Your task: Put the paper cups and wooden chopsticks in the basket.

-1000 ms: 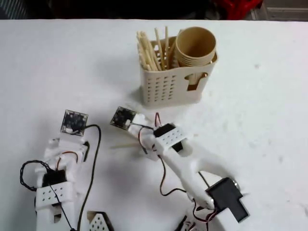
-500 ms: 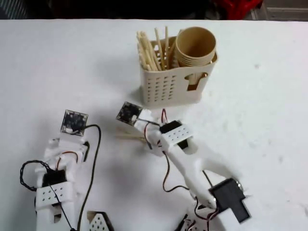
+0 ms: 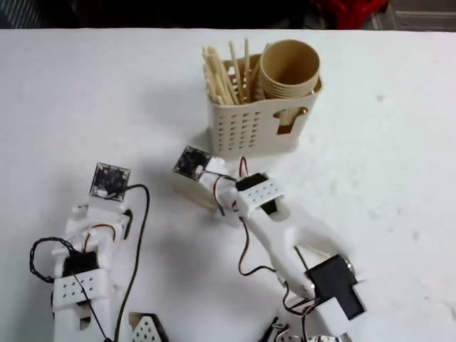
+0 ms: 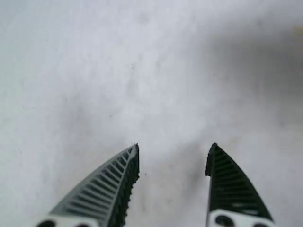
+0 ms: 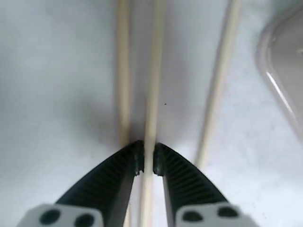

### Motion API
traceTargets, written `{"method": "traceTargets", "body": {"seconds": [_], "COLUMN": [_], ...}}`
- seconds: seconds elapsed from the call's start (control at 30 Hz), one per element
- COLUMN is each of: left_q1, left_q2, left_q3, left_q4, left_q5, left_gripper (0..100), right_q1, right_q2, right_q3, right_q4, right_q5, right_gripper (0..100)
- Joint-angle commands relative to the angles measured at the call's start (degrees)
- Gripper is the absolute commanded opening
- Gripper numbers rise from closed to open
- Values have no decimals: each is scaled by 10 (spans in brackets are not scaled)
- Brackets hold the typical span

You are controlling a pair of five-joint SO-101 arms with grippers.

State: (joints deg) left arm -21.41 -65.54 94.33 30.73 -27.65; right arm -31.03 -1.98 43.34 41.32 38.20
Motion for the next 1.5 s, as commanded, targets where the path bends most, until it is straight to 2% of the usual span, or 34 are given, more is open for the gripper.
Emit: {"method": "traceTargets", "body": {"seconds": [0.0, 0.27, 0.4, 0.57, 0.8, 1.03, 1.17, 1.27, 1.47], "left_q1": [-4, -4, -4, -4, -4, -4, -4, -4, -4], "left_q2": [-7, -7, -7, -7, -7, -7, -7, -7, -7], "left_q3": [-3, -3, -3, -3, -3, -3, -3, -3, -3], "left_q4": [-12, -12, -12, -12, -12, -12, -12, -12, -12], "left_q5": [3, 3, 3, 3, 3, 3, 3, 3, 3], "left_gripper": [234, 234, 234, 234, 234, 234, 234, 234, 234], "right_q1": [2, 18, 44, 77, 78, 78, 87, 93, 95], "right_q2": [-62, -283, -410, -499, -471, -306, -223, -194, -210], "right_q3": [-5, 69, 76, -5, -170, -269, -278, -275, -198], "right_q4": [40, 58, 55, 38, -92, -249, -333, -355, -408], "right_q5": [-27, -52, -110, -184, -262, -278, -274, -278, -277], "right_gripper": [16, 16, 16, 16, 16, 18, 17, 17, 16]}}
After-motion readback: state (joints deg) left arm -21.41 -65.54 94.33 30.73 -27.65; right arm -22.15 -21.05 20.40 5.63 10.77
